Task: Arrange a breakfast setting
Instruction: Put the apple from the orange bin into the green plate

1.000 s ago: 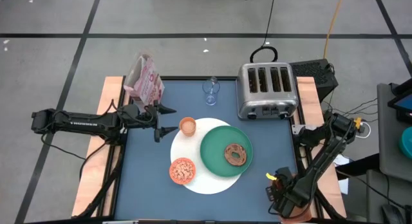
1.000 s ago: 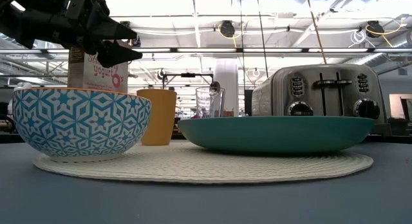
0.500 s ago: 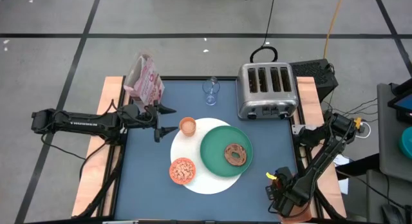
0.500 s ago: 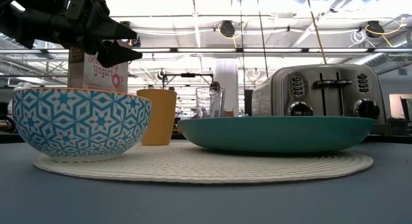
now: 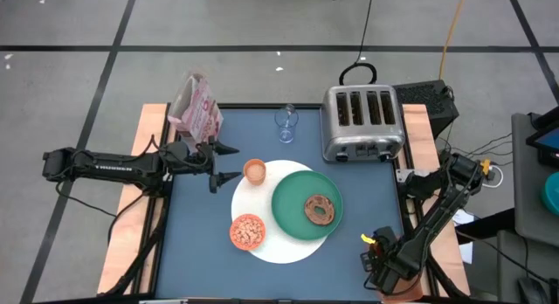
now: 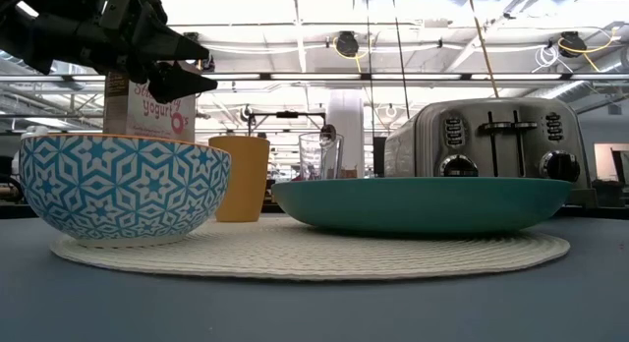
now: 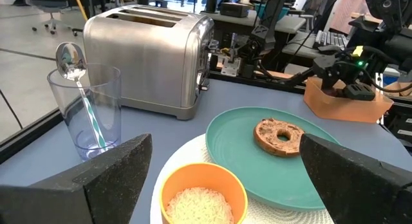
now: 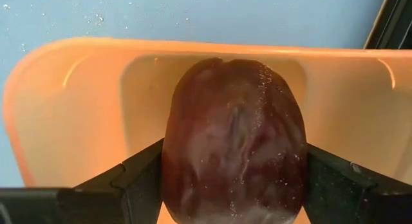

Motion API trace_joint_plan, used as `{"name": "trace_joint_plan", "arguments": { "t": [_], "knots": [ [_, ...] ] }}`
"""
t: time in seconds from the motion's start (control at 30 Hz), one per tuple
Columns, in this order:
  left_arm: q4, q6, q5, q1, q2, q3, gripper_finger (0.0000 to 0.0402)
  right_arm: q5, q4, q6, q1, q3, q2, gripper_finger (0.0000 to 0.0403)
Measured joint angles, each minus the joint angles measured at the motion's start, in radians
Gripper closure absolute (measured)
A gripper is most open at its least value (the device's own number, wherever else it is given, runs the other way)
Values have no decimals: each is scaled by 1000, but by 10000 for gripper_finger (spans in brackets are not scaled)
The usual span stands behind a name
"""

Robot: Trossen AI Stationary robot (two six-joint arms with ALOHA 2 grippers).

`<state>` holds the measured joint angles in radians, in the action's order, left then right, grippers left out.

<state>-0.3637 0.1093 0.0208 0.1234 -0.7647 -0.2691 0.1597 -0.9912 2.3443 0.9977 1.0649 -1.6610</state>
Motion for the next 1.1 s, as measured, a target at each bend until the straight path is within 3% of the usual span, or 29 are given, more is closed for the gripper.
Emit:
{"name": "trace_joint_plan", "arguments": {
  "t": [0.37, 0.73, 0.97, 1.1],
  "knots": [
    [0, 0, 0, 0, 0, 0, 4, 1, 0, -4, 0, 0, 118, 122],
    [0, 0, 0, 0, 0, 0, 4, -13, 0, -55, -16, 1, 367, 122],
    [0, 0, 0, 0, 0, 0, 4, -287, 33, -75, -73, 2, 456, 122],
    [0, 2, 0, 0, 0, 0, 4, -431, 105, -197, -143, 2, 445, 122]
  ]
}}
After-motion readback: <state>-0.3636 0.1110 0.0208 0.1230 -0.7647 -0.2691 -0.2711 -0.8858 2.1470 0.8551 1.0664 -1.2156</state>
